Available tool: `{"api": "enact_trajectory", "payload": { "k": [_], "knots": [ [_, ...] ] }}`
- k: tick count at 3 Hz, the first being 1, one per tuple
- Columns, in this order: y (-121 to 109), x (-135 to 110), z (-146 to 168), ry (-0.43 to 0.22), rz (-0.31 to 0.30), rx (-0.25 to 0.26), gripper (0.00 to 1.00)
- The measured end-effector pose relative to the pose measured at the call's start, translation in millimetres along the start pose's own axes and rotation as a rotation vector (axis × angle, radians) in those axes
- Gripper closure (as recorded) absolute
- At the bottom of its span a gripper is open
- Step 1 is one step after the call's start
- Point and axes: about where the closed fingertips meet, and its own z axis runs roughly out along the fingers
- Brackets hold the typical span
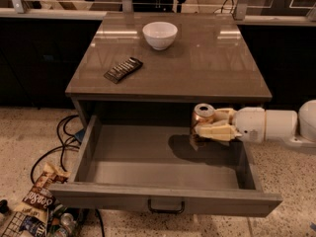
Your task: Place orange can into top drawer
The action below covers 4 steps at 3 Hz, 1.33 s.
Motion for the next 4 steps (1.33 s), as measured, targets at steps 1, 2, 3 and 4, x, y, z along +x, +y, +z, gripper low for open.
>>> {"api": "enact_trajectory", "payload": {
  "k": [1, 2, 3, 4],
  "knots": [
    [8, 33, 48, -0.028, 0.049, -0.09, 1.0],
    [14, 46, 73, -0.052, 0.063, -0.136, 1.0],
    [27, 51, 106, -0.019, 0.021, -0.183, 1.0],
    [38, 54, 131, 0.007, -0.028, -0.214, 1.0]
  ]
}}
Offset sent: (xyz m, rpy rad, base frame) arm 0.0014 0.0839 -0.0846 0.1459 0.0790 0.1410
